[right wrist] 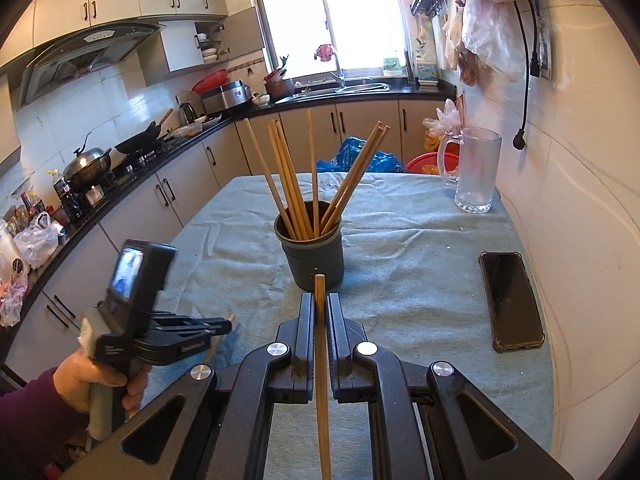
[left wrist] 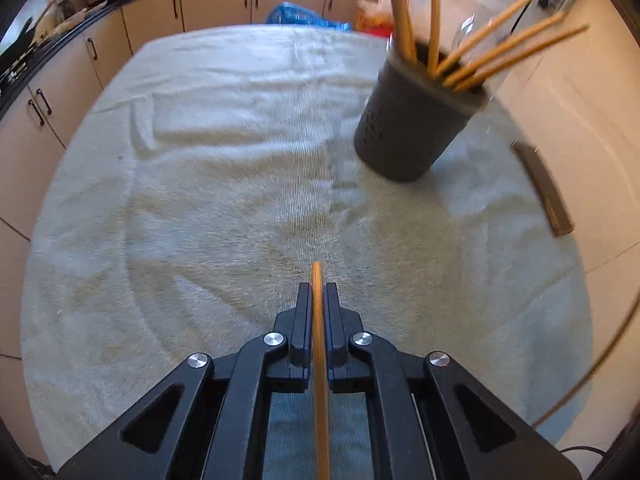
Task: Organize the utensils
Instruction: 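Lower the held chopsticks over the black cup with both grippers, then push the held chopsticks down into the black cup with both grippers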
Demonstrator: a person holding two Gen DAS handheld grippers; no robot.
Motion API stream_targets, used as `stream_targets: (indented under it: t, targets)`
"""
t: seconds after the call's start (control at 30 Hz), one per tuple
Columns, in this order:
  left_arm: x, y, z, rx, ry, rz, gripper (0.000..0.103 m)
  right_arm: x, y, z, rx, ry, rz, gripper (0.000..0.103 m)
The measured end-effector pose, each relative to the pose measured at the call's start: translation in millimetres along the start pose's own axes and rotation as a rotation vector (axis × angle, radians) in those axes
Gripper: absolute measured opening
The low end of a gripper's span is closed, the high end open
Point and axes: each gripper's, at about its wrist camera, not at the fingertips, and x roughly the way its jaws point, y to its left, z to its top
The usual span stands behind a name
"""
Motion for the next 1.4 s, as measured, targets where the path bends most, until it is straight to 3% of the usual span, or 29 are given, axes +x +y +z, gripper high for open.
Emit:
stream_targets:
  t: [0.4, 0.77, 1.4]
  targets:
    - [-135, -8, -29, 0.008, -0.299, -0.072, 0.005, -36, 22, -2, -0.019, -0.092, 0.027, 0.006]
    - [-195, -44, -50, 0.140, -0.522, -0.017, 0.005, -55, 32, -1, -0.034, -0.132, 0.041, 0.006]
    - [-212, -41, 23, 0.113, -0.520, -0.080, 0.004, -56, 27, 60, -0.015, -0.189, 0.025, 0.006]
